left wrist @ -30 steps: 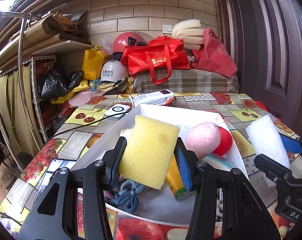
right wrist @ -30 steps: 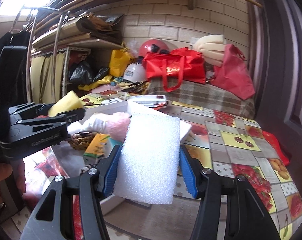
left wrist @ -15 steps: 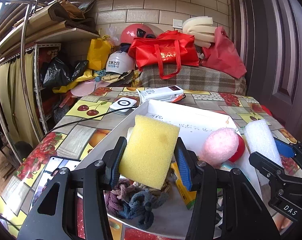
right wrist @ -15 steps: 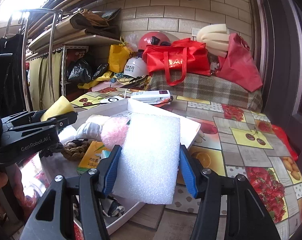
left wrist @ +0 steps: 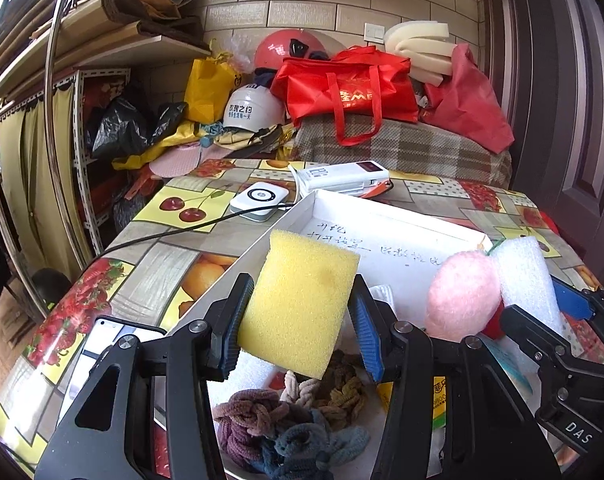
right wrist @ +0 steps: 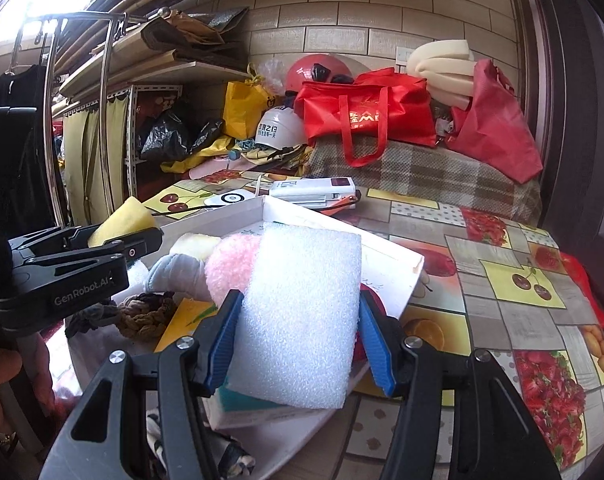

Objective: Organize soft objects
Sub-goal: 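Carry the yellow sponge and white foam block over the white box with both tools, then lower the sponge and foam block into the box and open both tools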

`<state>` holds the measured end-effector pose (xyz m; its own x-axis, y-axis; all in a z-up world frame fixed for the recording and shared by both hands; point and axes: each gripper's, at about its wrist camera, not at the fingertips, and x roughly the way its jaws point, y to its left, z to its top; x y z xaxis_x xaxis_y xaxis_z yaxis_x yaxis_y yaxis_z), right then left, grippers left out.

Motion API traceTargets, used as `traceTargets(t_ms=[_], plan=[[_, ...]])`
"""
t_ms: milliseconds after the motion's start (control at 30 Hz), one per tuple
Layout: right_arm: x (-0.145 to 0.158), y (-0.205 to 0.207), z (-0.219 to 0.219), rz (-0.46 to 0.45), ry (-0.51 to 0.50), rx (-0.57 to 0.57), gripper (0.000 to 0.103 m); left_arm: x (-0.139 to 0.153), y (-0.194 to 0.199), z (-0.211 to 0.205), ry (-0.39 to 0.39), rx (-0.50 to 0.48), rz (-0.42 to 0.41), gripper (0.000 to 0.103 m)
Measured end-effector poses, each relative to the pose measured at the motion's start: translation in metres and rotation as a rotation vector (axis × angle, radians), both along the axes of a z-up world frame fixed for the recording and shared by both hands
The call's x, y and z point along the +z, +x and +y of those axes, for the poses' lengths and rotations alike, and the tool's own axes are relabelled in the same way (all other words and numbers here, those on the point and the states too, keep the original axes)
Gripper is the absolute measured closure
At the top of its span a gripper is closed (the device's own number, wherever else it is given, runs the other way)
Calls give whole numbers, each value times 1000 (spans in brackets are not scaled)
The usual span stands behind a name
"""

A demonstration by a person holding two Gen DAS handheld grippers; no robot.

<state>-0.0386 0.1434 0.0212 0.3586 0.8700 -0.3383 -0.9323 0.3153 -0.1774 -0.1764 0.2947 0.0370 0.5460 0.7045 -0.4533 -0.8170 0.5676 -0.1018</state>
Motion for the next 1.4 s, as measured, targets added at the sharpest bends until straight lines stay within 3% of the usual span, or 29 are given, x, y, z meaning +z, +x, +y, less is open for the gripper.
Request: traceTargets(t_ms=[400, 800, 833, 900, 933, 1033, 1100, 1400], plan=[[-1, 8, 18, 33, -37, 9, 46, 0, 12, -2, 33, -10, 55, 55], [-4, -19, 22, -107, -59, 55, 46, -1, 16, -3, 49, -8, 97, 54], [-3, -19, 22, -111, -56, 55, 38, -1, 16, -4, 57, -4, 100, 54], [-3, -17, 21, -104, -49, 46, 23, 0, 15, -6, 70, 9, 101, 50], [-2, -14, 20, -93, -41, 46, 21, 0, 12, -5, 70, 16, 92, 46], [0, -12, 16, -80, -13, 44, 21, 0, 9, -4, 65, 40, 78, 14], [2, -11, 13, -70, 4, 44, 20, 1, 8, -2, 64, 56, 71, 3], [3, -9, 11, -51, 27, 33, 19, 2, 10, -6, 77, 63, 71, 0]])
